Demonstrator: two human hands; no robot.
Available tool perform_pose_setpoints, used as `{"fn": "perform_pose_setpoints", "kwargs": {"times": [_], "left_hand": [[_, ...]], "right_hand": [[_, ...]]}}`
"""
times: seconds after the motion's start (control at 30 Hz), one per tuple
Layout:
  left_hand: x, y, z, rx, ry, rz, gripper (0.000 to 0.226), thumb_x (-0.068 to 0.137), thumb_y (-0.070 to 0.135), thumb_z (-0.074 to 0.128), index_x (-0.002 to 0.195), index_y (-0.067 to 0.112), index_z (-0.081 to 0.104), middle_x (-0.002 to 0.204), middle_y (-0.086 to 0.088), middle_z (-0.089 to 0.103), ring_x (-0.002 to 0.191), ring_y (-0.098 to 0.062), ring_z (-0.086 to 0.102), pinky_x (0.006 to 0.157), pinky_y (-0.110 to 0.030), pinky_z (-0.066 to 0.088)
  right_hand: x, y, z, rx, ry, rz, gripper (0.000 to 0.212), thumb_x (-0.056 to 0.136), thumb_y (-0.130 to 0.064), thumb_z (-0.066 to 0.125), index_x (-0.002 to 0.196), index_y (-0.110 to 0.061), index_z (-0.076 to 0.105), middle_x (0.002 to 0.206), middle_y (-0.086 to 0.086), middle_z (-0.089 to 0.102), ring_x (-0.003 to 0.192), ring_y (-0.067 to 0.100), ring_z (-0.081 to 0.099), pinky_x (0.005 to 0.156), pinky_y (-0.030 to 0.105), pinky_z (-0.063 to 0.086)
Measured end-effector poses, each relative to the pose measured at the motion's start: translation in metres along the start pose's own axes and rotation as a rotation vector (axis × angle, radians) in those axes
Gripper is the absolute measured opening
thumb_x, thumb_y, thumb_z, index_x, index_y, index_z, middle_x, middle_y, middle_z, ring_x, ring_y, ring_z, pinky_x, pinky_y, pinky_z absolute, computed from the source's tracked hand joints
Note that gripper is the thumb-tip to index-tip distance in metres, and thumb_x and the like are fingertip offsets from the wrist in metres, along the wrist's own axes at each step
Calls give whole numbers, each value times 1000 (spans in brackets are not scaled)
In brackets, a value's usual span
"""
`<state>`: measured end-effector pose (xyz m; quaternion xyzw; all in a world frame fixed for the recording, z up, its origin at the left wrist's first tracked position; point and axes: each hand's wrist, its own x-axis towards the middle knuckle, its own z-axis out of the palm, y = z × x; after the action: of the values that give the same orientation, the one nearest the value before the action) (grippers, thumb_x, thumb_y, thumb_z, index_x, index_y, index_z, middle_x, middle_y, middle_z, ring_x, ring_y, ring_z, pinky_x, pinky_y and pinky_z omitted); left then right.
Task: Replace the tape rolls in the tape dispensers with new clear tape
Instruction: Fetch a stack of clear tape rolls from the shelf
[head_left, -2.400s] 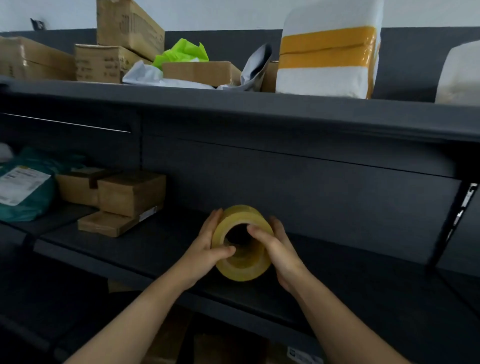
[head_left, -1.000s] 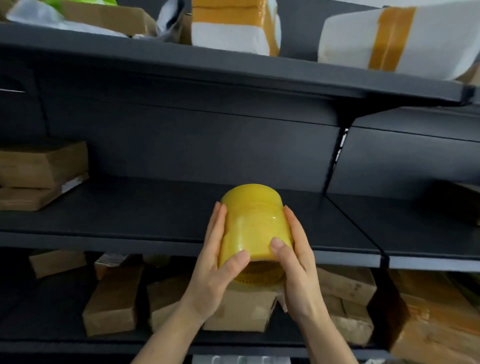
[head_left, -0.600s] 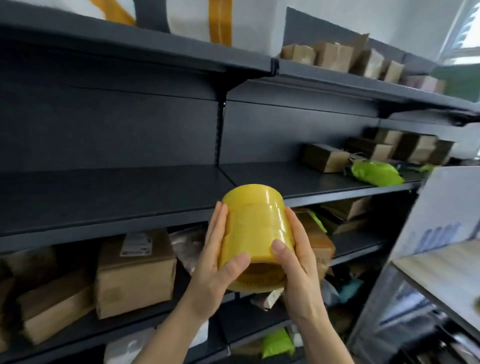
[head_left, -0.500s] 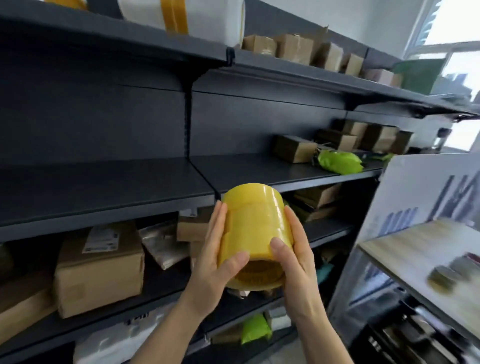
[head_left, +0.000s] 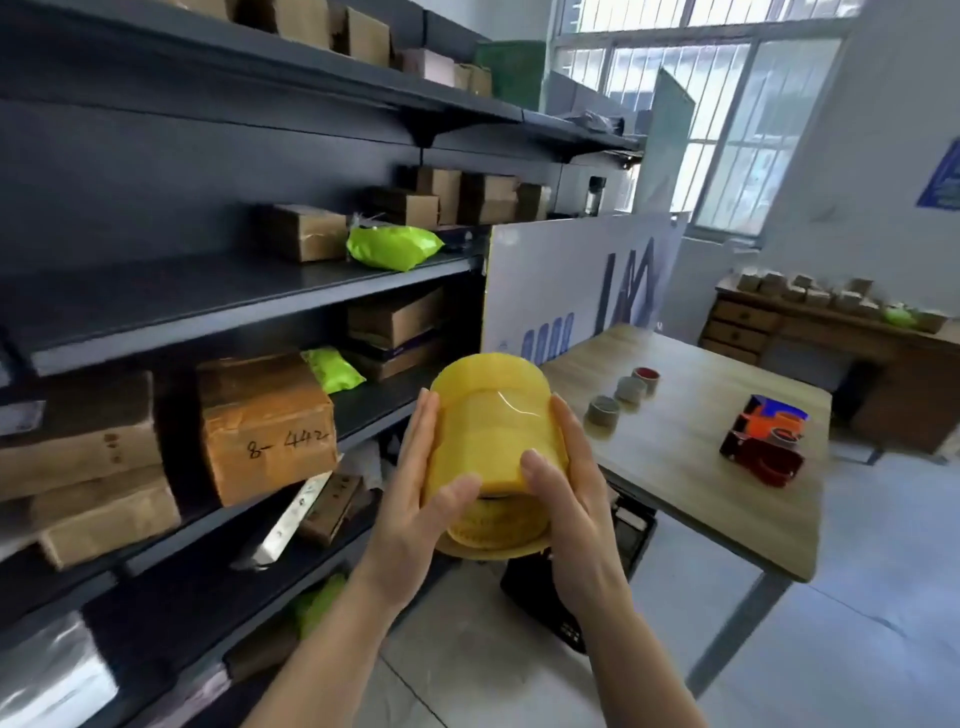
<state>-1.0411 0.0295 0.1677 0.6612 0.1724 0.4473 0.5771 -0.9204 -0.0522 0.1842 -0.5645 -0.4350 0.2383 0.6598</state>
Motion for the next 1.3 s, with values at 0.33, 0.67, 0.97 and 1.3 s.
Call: {"fn": "perform_pose_setpoints", "kwargs": {"times": [0.33,0.67,0.97,1.3], "left_hand": [[63,-66,155,-118,-225,-101,98,57,73,71,142,51,28,157,13,21,143,-17,27,114,-53,28],[152,-153,316,-224,-393,-233,101,54,73,69,142,53,24,155,12,22,139,-19,33,109,-48,38],[225,-200,461,-198,-491,-293,95,61,63,63,145,48,22,154,17,21,137,-17,34,108,-50,39],[278,-243,640,-246,-491,-319,90,59,59,62,142,48,27,145,12,34,125,-17,47,92,-36,51]], "right_hand": [[22,37,-155,-65,267,60,88,60,-67,56,142,-48,31,144,-6,37,123,16,48,94,34,51],[92,90,-317,-170,453,171,91,62,-69,56,145,-42,31,145,-5,38,127,20,48,102,46,49],[145,119,-465,-154,572,227,93,62,-68,57,146,-35,34,144,-2,42,127,20,49,102,48,49],[193,147,-649,-169,538,256,98,60,-71,54,148,-38,26,144,-6,37,126,19,48,99,42,51]]}}
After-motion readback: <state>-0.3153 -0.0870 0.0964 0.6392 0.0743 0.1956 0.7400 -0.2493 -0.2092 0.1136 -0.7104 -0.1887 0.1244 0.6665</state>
